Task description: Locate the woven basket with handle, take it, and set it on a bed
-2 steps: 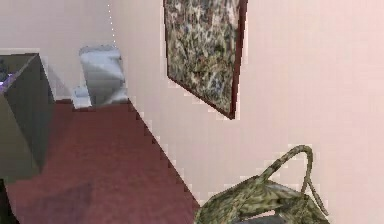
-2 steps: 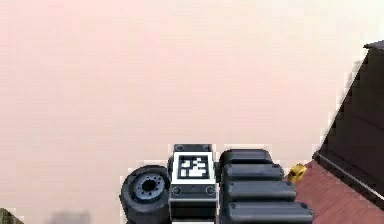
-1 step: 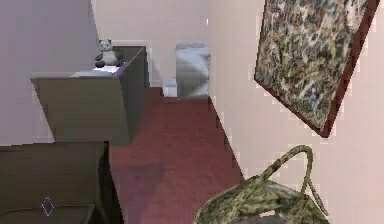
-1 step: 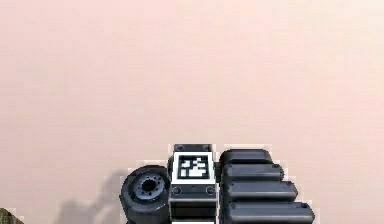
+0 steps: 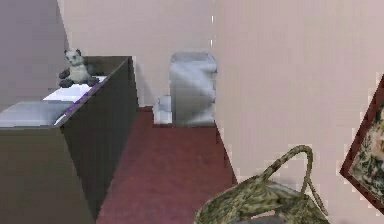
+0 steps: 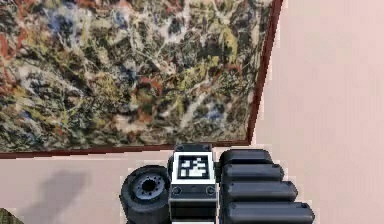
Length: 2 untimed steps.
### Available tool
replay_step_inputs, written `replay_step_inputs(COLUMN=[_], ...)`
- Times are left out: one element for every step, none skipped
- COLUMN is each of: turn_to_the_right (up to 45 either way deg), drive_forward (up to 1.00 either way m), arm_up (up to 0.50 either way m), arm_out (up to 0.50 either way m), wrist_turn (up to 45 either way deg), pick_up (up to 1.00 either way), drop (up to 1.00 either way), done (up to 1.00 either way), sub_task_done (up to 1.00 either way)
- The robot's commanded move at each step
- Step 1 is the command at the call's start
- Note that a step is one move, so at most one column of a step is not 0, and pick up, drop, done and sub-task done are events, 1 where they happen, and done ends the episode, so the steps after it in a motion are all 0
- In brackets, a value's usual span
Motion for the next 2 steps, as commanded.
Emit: replay_step_inputs(turn_to_the_right=[-15.0, 0.0], drive_forward=[0.0, 0.15], arm_up=[0.0, 0.0], arm_out=[0.0, 0.0], wrist_turn=[0.0, 0.0], pick_up=[0.0, 0.0], drop=[0.0, 0.0], done=[0.0, 0.0], sub_task_done=[0.0, 0.0])
